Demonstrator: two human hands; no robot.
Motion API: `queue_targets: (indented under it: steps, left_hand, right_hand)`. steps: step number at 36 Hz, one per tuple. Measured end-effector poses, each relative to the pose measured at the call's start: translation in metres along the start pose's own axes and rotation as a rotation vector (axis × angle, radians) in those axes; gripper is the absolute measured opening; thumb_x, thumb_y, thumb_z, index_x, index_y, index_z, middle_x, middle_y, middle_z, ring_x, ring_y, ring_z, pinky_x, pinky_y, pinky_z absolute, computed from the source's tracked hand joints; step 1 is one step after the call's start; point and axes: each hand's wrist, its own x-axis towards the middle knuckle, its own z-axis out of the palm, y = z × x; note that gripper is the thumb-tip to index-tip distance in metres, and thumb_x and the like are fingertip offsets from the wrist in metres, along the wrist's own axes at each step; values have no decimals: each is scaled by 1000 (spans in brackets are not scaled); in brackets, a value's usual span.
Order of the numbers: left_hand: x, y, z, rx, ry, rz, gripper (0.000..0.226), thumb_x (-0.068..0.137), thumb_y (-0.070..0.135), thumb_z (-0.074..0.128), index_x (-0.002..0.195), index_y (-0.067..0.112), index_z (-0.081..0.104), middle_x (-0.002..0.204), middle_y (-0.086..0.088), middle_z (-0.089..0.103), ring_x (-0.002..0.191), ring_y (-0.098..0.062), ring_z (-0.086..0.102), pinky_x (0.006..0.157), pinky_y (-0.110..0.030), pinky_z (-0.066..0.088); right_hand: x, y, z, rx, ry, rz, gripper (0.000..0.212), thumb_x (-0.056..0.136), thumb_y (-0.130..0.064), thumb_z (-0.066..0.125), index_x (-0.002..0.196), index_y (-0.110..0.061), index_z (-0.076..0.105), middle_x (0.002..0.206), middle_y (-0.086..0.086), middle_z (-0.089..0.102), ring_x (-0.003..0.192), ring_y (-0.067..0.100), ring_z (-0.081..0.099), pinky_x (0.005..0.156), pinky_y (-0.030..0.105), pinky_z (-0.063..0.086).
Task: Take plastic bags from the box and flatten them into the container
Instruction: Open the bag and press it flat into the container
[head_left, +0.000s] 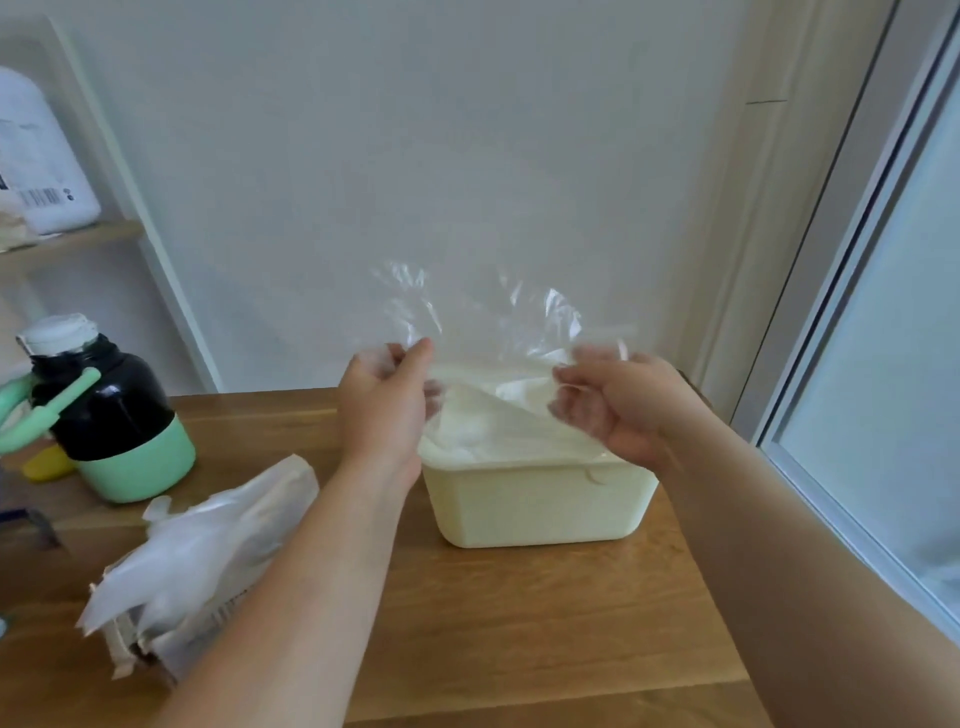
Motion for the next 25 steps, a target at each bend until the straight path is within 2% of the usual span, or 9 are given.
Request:
queue_targets:
  steps: [3, 6, 8, 11, 13, 17, 21, 23, 25]
  left_hand:
    - [6, -3, -1, 108, 84, -24, 19, 88, 24, 69, 95, 12, 57, 74, 0, 54, 56, -10, 49, 52, -22, 43]
    - [16, -9, -8, 315, 191, -8, 57, 83, 32, 72, 130, 16, 43, 117, 2, 48, 98, -16, 55, 80, -31, 46]
    - [18, -11, -9, 516, 209, 197, 68, 81, 34, 73, 138, 18, 39, 131, -1, 39, 122, -22, 46, 99, -37, 43]
    - [19, -10, 0, 738, -27, 575, 50, 83, 31, 72, 129, 18, 56, 125, -1, 51, 119, -24, 49, 103, -30, 35]
    - [20, -11, 7, 899, -319, 630, 40, 85, 35, 70, 123, 23, 64, 124, 1, 59, 118, -21, 51, 98, -25, 34]
    - [24, -20, 23, 1262, -833, 294, 50, 90, 51, 58, 137, 35, 52, 149, 12, 40, 138, -12, 37, 111, -32, 30]
    - [32, -29, 34, 1409, -963, 64, 54, 93, 51, 53, 143, 35, 43, 155, 10, 33, 138, -17, 38, 112, -34, 32]
    - [35, -30, 39, 1491, -1004, 12, 54, 94, 52, 50, 144, 34, 42, 151, 9, 40, 135, -17, 42, 110, -31, 34]
    - [36, -32, 43, 1561, -1033, -28, 52, 96, 54, 44, 144, 34, 42, 150, 9, 41, 135, -18, 41, 110, -32, 32]
  right_hand:
    - [17, -2, -12, -216, 142, -40, 36, 85, 12, 58, 115, -6, 50, 73, 11, 53, 53, 17, 50, 50, 27, 56]
    - [33, -3, -23, -495, 241, -33, 50, 85, 9, 59, 131, -6, 45, 74, 11, 52, 55, 18, 50, 45, 22, 54]
    - [43, -4, -30, -689, 279, -16, 58, 85, 9, 57, 138, -8, 40, 81, 13, 53, 57, 19, 50, 43, 22, 53]
    - [57, -4, -38, -1071, 313, -33, 66, 84, 4, 55, 144, -10, 31, 94, 15, 56, 72, 27, 58, 64, 35, 56]
    - [60, -3, -39, -1269, 300, -48, 68, 84, 2, 54, 145, -9, 26, 92, 13, 57, 84, 30, 62, 77, 41, 55]
    - [64, 0, -40, -1376, 265, -106, 78, 84, -3, 60, 147, -10, 14, 95, 12, 54, 87, 28, 58, 74, 41, 54]
    - [53, -1, -38, -1582, 226, -344, 86, 86, -14, 61, 150, -22, 5, 147, 12, 26, 126, 31, 39, 97, 36, 38]
    - [49, -5, -38, -1748, 266, -539, 74, 88, -18, 57, 149, -26, 16, 151, 6, 24, 135, 28, 28, 107, 39, 26]
    - [49, -9, -37, -1801, 207, -627, 57, 89, -21, 56, 142, -26, 37, 145, 1, 38, 133, 22, 34, 106, 36, 25]
